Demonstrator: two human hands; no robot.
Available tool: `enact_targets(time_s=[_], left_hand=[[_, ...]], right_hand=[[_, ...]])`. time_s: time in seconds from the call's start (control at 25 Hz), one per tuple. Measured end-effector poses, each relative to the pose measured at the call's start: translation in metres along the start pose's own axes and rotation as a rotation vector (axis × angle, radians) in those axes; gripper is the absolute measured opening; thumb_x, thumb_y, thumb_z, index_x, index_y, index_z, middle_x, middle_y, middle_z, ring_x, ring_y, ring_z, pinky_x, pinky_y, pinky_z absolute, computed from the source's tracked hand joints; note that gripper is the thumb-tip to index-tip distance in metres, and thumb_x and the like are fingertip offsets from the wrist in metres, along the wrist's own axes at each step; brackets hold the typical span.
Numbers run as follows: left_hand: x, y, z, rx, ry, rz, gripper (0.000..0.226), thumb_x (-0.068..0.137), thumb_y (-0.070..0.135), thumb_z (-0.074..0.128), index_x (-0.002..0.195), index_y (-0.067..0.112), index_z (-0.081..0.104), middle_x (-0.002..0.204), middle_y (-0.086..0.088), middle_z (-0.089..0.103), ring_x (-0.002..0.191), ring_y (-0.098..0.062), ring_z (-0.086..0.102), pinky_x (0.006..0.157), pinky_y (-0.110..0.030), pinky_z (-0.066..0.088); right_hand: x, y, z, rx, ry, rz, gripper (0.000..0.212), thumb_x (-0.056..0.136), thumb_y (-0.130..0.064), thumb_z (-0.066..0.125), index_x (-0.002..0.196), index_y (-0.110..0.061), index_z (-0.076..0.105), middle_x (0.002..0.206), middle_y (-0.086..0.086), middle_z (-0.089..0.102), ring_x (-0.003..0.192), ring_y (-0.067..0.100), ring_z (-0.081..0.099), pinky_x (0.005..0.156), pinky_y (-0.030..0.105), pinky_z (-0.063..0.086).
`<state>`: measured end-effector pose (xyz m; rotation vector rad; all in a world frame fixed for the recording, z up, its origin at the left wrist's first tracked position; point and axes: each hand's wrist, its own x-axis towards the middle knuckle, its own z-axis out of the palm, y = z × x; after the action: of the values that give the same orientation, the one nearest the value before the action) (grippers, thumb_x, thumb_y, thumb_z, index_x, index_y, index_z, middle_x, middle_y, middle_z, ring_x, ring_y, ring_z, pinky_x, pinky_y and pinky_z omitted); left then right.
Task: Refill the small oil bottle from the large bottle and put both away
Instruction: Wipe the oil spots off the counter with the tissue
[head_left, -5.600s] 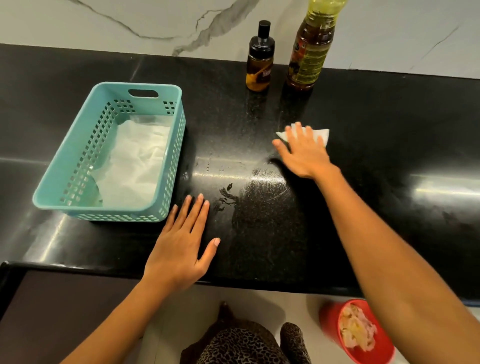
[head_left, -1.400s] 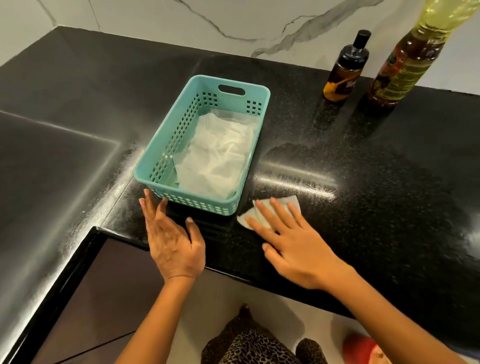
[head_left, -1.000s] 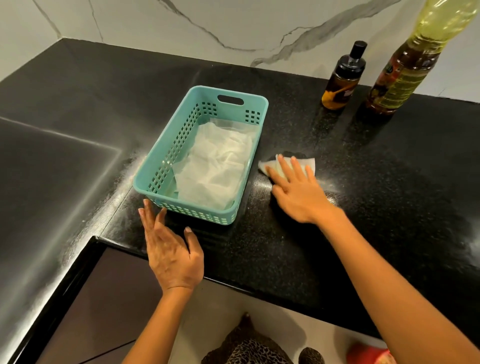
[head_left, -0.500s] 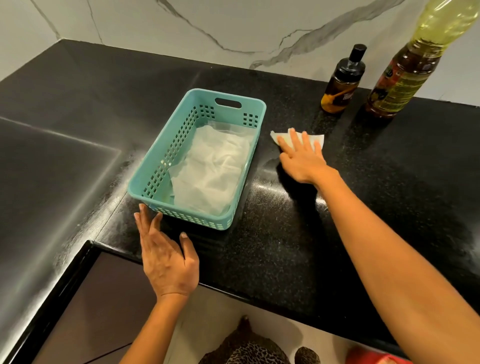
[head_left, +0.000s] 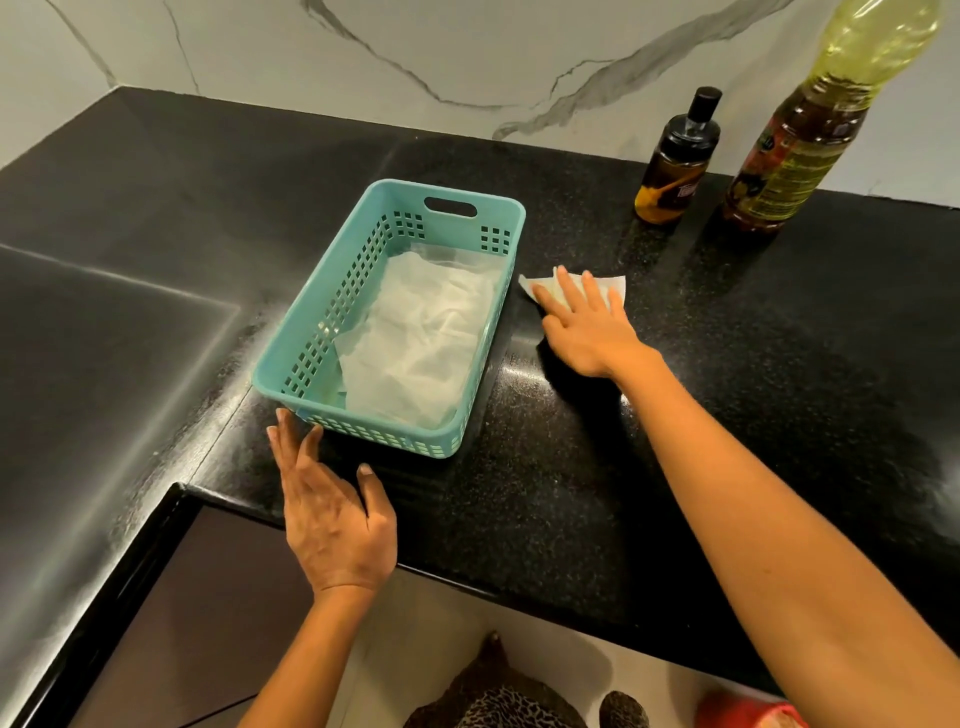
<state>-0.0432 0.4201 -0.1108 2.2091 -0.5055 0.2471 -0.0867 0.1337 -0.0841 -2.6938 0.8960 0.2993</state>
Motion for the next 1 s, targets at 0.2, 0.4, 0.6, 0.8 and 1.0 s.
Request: enact_targets(time_s=[0.2,0.4,0.6,0.8,1.0], left_hand=[[0.002,0.002,0.0,0.015,-0.014,-0.017,0.067,0.08,0.027,0.043,0.129,0.049,0.003,0.152,-0.005,0.027,0.132,-0.032,0.038,0.092,-0.053,0.044],[-0.001,0.0,0.0,0.005,-0.004,-0.037,0.063,0.08,0.024,0.043,0.133,0.037,0.012,0.153,-0.003,0.024,0.142,-0.022,0.02,0.098,-0.054,0.037],[-0.002,-0.006,0.002,0.029,-0.007,-0.043,0.06,0.08,0.025,0.043,0.136,0.011,0.026,0.155,0.001,0.016,0.143,-0.02,0.015,0.1,-0.055,0.035],[0.0,0.0,0.0,-0.013,-0.008,-0.019,0.062,0.079,0.024,0.041,0.132,0.036,0.011,0.151,-0.008,0.027,0.143,-0.025,0.016,0.104,-0.057,0.032],[-0.002,-0.001,-0.001,-0.011,0.013,-0.007,0.061,0.081,0.023,0.041,0.137,0.024,0.016,0.154,-0.007,0.021,0.144,-0.024,0.012,0.107,-0.057,0.028]], right_hand=[[-0.012,0.006,0.007,-0.028,0.028,-0.058,0.051,0.098,-0.034,0.012,0.147,-0.032,0.0,0.156,-0.003,-0.015,0.142,0.023,-0.016,0.115,0.047,-0.007],[-0.023,0.087,-0.014,0.05,0.076,0.25,0.051,0.098,-0.032,0.015,0.148,-0.03,0.005,0.157,-0.002,-0.006,0.143,0.026,-0.007,0.114,0.05,-0.001],[-0.088,0.149,-0.006,0.168,0.115,0.662,0.052,0.097,-0.033,0.014,0.148,-0.029,0.006,0.157,-0.001,-0.006,0.143,0.029,-0.007,0.114,0.052,-0.001],[-0.06,0.052,0.014,0.079,0.233,0.4,0.049,0.094,-0.036,0.021,0.143,-0.028,0.019,0.155,0.005,0.006,0.14,0.032,0.004,0.11,0.056,0.007],[-0.093,-0.012,0.042,-0.016,0.086,0.002,0.052,0.095,-0.039,0.015,0.147,-0.036,0.005,0.157,-0.003,-0.009,0.143,0.025,-0.012,0.114,0.05,-0.006]])
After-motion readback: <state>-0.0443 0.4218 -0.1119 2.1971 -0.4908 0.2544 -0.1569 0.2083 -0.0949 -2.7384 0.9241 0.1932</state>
